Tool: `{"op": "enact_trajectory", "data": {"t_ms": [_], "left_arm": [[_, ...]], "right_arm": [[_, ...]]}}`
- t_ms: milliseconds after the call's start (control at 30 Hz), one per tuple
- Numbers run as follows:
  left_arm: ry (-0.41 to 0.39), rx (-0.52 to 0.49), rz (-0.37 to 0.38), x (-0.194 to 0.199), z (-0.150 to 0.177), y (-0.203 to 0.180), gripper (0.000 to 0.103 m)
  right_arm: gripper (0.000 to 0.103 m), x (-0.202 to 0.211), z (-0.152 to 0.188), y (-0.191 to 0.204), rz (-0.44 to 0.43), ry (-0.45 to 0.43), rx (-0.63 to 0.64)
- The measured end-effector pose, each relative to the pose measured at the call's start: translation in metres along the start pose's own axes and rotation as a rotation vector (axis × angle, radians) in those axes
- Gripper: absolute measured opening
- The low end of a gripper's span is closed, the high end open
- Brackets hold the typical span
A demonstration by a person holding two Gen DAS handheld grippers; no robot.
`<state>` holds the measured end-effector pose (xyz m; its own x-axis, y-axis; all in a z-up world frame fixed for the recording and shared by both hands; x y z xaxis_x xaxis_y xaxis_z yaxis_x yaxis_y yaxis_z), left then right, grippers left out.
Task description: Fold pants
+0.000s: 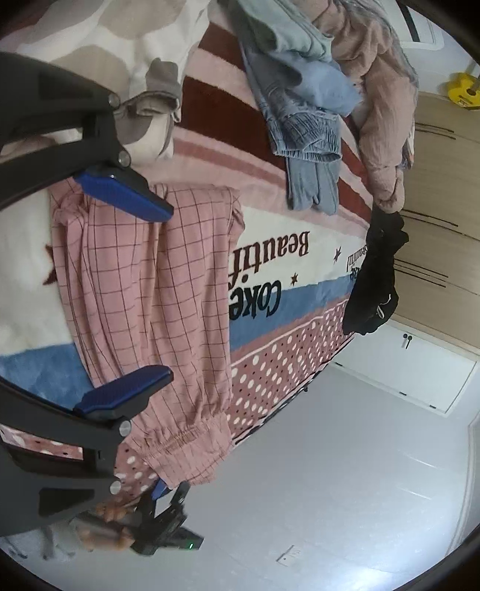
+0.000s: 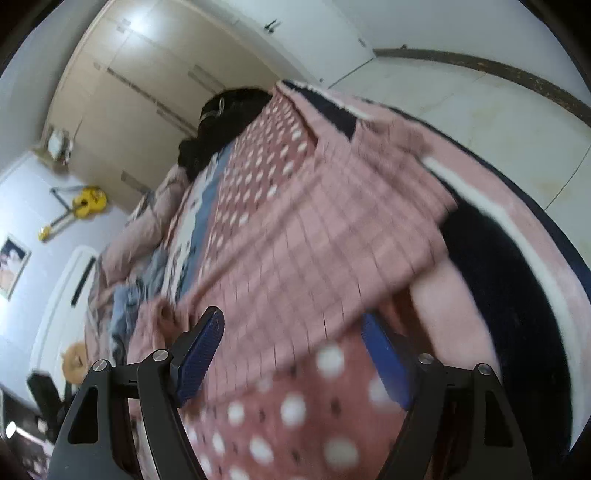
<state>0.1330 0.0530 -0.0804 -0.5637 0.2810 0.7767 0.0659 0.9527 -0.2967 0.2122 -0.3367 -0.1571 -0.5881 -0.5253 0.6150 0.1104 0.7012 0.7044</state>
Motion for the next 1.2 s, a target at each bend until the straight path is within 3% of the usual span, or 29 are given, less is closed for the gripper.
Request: {"op": "enact_trajectory", "data": {"t_ms": [100,167,267,333,467,600,700,767,833,900,1000,1100,1167,1200], "left_arm": [[-0.015,0.010,-0.017,0.006,-0.001,0.003,0.077],[-0.023,0.021,-0.026,0.011,0.000,0.008,0.077],[-0.035,0.043,-0.042,0.018,0.001,0.018,0.077],[-0.041,0.061,-0.047,0.021,0.002,0.025,0.077],[-0.061,0.085,-0.046,0.029,0.002,0.036,0.077],[-0.086,0.097,-0.049,0.039,0.002,0.042,0.077],[-0.099,0.105,-0.054,0.046,0.003,0.048,0.077],[-0.106,0.112,-0.053,0.051,0.005,0.052,0.077],[-0.110,0.121,-0.049,0.055,0.009,0.058,0.077],[-0.106,0.127,-0.048,0.057,0.012,0.062,0.077],[-0.098,0.131,-0.049,0.059,0.017,0.069,0.081],[-0.083,0.123,-0.040,0.057,0.021,0.072,0.082],[-0.068,0.117,-0.026,0.053,0.021,0.072,0.083],[-0.061,0.113,-0.015,0.051,0.021,0.071,0.083]], "right_arm": [[0.053,-0.023,-0.021,0.000,0.057,-0.035,-0.038],[0.022,-0.029,-0.029,-0.003,0.109,-0.057,-0.051],[0.008,-0.030,-0.039,-0.006,0.091,-0.082,-0.083],[0.006,-0.028,-0.044,0.008,0.091,-0.107,-0.040],[0.005,-0.010,-0.047,0.079,-0.015,-0.164,0.117],[0.005,-0.005,-0.022,0.176,-0.142,-0.146,0.382],[0.005,-0.025,0.024,0.253,-0.198,-0.023,0.647],[0.005,-0.059,0.075,0.294,-0.206,0.135,0.852],[0.005,-0.092,0.121,0.307,-0.178,0.294,0.980],[0.005,-0.134,0.163,0.305,-0.082,0.416,1.047],[0.009,-0.165,0.176,0.287,0.004,0.451,0.995],[0.014,-0.162,0.167,0.270,-0.034,0.467,0.903],[0.036,-0.145,0.158,0.271,-0.054,0.443,0.890],[0.042,-0.132,0.152,0.272,-0.076,0.416,0.896]]}}
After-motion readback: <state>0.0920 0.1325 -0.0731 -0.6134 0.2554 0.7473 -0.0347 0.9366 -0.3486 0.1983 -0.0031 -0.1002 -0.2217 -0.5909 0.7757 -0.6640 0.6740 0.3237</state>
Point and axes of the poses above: each gripper's, at about its wrist camera, not at the fingertips, and x roughly against the way its jaws point, y to its left, z to its underside, the point moved 1 cm from there along -x, roughly the way its jaws point, and after that the axes turned 11 degrees about y, right-handed, at the moved point
